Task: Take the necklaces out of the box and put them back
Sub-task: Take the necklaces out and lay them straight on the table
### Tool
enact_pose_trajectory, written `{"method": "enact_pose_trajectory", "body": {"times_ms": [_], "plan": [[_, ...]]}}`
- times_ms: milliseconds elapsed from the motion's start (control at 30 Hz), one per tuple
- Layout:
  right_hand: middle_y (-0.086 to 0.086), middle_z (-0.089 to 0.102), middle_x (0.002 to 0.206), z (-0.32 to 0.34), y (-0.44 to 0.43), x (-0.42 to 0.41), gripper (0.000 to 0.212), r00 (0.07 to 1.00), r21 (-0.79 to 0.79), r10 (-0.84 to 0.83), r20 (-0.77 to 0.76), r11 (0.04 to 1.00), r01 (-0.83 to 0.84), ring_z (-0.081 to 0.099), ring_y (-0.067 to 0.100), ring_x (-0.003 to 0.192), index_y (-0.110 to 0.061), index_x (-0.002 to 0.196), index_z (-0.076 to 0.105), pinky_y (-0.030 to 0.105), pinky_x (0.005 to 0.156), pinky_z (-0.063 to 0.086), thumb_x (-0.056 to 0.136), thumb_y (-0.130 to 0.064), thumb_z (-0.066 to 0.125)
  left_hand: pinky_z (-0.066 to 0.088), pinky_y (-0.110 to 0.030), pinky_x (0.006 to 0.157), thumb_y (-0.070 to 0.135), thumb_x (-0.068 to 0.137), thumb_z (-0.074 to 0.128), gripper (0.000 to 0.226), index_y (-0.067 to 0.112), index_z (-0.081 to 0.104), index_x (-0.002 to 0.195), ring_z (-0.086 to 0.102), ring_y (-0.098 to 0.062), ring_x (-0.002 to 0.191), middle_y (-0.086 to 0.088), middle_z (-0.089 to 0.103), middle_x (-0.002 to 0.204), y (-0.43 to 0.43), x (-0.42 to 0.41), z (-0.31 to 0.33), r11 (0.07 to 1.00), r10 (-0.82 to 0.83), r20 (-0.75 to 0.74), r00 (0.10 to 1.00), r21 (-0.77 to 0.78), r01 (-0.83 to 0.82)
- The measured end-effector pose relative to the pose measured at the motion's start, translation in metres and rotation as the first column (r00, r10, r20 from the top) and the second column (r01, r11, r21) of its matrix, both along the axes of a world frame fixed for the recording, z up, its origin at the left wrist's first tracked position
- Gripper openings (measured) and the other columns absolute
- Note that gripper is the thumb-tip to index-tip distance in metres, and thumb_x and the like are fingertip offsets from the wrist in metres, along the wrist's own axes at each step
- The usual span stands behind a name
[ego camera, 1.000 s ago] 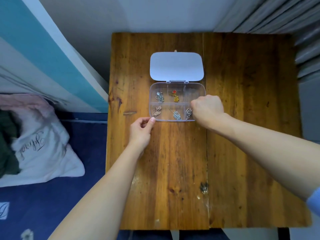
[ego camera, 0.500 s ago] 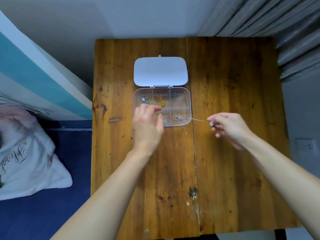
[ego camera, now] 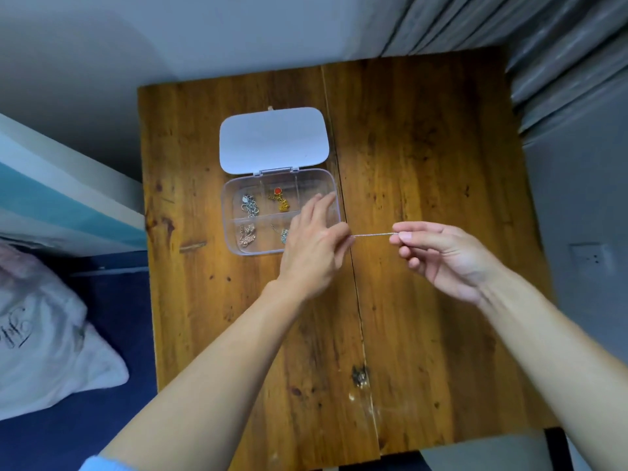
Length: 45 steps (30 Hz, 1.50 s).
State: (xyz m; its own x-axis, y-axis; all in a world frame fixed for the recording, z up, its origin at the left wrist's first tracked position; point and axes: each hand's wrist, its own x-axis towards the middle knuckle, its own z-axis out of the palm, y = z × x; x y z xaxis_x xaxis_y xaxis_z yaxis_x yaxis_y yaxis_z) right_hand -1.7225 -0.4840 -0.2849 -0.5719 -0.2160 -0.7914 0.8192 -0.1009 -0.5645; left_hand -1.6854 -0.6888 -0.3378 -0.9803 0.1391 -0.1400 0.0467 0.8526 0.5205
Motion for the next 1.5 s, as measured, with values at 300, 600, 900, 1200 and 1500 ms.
{"method": "enact_pose_trajectory", "body": {"times_ms": [300,600,900,1200,1500], "plan": [[0.014,0.076,0.086,-0.007,-0.006,0.016,0.015,0.992,0.199,0.127,-0.017,0.972,-0.121,0.072,0.014,0.067,-0.002,0.099,0.071,0.018,0.052,0.055,0.085,-0.003,0.067,0.043,-0.031,0.094,0.027,0.100,0.047,0.035,0.007,0.066,0.080,0.062,-0.006,0.102,0.002,0.071,0.104,-0.071,0.012,0.063,0.721,0.196,0.451,0.871,0.535,-0.439],[0.013,0.074,0.072,-0.027,-0.087,0.092,0.005,0.954,0.238,0.300,-0.013,0.927,-0.289,0.067,0.013,0.055,0.001,0.089,0.071,0.017,0.045,0.048,0.085,-0.001,0.069,0.042,-0.025,0.053,0.017,0.097,0.054,0.019,0.006,0.068,0.090,0.046,-0.015,0.052,-0.001,0.045,0.057,-0.182,0.052,0.061,0.678,0.143,0.714,0.686,0.434,-0.593],[0.017,0.074,0.072,-0.048,-0.159,0.191,0.007,0.931,0.441,0.363,0.035,0.831,-0.340,0.067,0.018,0.060,-0.004,0.079,0.072,0.022,0.047,0.047,0.085,-0.003,0.070,0.058,-0.026,0.065,0.009,0.089,0.067,0.011,0.006,0.073,0.096,0.067,-0.015,0.065,-0.009,0.072,0.083,-0.219,0.076,0.023,0.845,0.370,0.507,0.779,0.164,-0.508],[-0.012,0.069,0.079,-0.059,-0.225,0.265,0.007,0.814,0.630,0.581,0.021,0.624,-0.462,0.062,0.007,0.078,-0.026,0.079,0.072,0.022,0.066,0.047,0.084,-0.031,0.073,0.051,-0.029,0.085,0.003,0.089,0.061,0.019,0.009,0.076,0.099,0.064,-0.021,0.098,-0.007,0.071,0.102,-0.219,0.085,-0.005,0.973,0.218,0.326,0.920,0.003,-0.232],[-0.008,0.067,0.069,-0.072,-0.244,0.274,0.024,0.683,0.747,0.729,0.049,0.427,-0.510,0.063,0.009,0.068,-0.022,0.073,0.067,0.028,0.065,0.055,0.080,-0.045,0.074,0.057,-0.042,0.081,0.017,0.087,0.068,0.007,0.016,0.073,0.091,0.064,-0.021,0.088,-0.004,0.070,0.094,-0.217,0.090,-0.016,0.971,0.232,0.253,0.939,-0.008,-0.238]]}}
